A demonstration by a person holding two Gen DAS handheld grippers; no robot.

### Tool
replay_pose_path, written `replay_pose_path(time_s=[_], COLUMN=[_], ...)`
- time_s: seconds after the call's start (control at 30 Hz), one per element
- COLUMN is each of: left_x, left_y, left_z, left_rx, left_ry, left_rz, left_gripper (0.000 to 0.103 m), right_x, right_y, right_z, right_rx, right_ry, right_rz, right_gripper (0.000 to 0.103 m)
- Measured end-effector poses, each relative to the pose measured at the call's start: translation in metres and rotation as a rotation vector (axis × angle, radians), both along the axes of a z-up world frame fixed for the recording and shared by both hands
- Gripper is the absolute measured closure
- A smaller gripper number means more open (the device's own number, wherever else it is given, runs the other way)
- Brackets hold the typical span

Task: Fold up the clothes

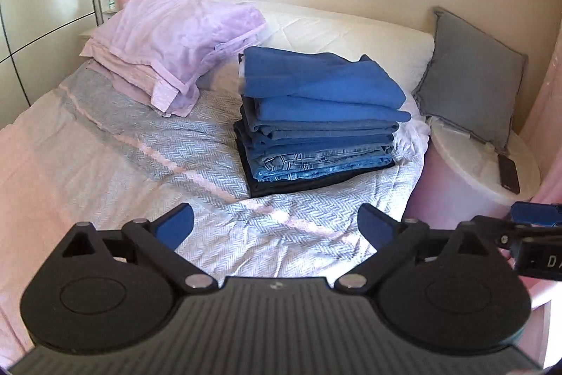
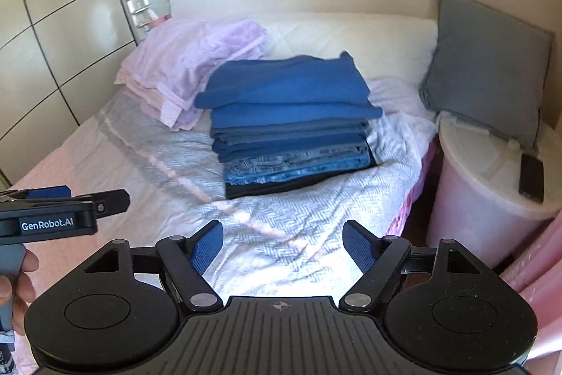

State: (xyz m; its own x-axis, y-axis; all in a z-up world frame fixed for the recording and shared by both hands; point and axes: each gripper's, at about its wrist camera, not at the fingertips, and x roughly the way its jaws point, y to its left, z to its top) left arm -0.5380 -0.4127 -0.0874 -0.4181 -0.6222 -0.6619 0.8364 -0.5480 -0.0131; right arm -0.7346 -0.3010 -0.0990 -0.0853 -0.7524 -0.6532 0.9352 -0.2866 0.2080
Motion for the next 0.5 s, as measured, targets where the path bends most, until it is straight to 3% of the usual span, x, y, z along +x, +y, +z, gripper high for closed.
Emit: replay_pose_path(time_s=[0.13, 0.5], left_x=[-0.003, -0.003], left_y=[-0.001, 0.002], left_z=[0.007, 0.020], left_rx=[0.019, -0.037], left_ry=[0.000, -0.002], left_rz=[0.030, 0.061], left_gripper=[0.005, 0.005], right_x=[0.001, 0.004], right_y=[-0.004, -0.014], right_z=[0.014, 0.027], right_rx=[-0.019, 0.011], right_ry=[0.032, 0.078], right_rz=[-0.009, -0.018], right_gripper=[0.025, 0.025])
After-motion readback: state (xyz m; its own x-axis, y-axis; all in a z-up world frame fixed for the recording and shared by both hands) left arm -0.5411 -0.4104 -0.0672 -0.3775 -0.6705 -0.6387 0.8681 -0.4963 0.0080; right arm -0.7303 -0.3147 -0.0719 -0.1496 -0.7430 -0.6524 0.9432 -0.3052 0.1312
